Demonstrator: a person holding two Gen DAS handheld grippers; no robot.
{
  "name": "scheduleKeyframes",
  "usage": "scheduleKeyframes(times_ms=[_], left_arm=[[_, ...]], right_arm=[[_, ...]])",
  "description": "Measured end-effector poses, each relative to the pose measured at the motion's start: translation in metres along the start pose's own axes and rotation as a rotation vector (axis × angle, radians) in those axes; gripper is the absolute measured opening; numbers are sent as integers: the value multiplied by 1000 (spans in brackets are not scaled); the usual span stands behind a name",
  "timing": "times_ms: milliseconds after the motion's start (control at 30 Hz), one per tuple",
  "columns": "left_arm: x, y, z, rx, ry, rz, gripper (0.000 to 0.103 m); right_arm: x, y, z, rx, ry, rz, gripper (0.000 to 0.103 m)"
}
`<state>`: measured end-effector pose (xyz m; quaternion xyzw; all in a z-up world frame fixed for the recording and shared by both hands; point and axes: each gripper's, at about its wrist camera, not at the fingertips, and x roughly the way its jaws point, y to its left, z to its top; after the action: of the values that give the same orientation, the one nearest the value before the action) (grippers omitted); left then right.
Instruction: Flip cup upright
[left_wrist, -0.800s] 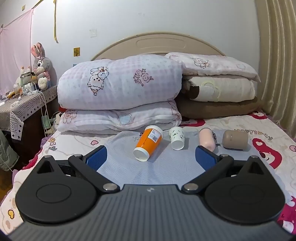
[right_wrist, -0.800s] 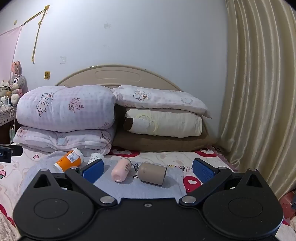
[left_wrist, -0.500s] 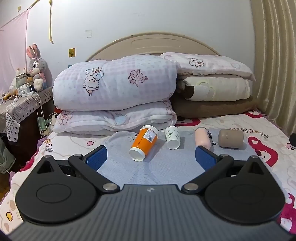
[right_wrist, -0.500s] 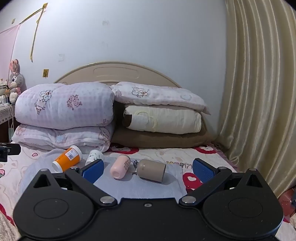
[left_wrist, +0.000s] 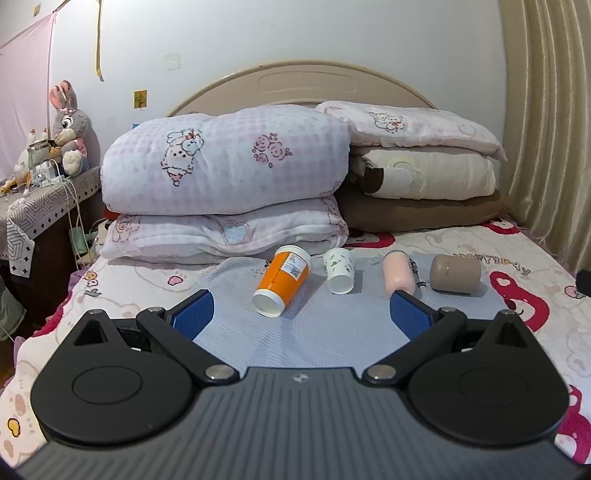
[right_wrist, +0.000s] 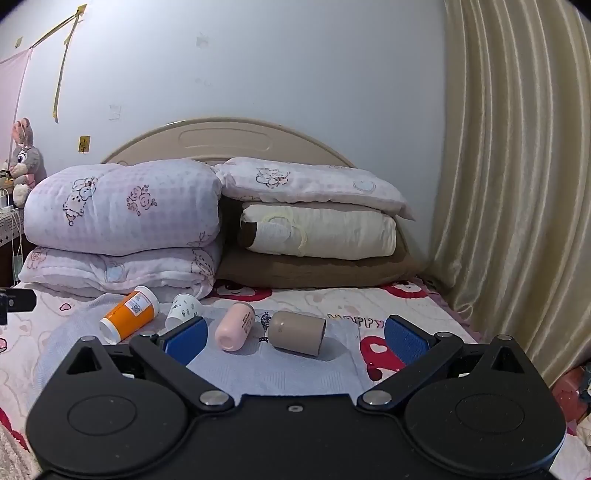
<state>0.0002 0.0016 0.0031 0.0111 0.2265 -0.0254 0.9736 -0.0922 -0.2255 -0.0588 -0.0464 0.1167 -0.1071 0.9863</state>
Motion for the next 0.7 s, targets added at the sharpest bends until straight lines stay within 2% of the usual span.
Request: scheduleKeyframes(times_ms=[700], left_arm=[[1, -4, 1, 1, 4, -8, 103]], right_arm=[[-2, -2, -2, 21, 15, 3, 103]])
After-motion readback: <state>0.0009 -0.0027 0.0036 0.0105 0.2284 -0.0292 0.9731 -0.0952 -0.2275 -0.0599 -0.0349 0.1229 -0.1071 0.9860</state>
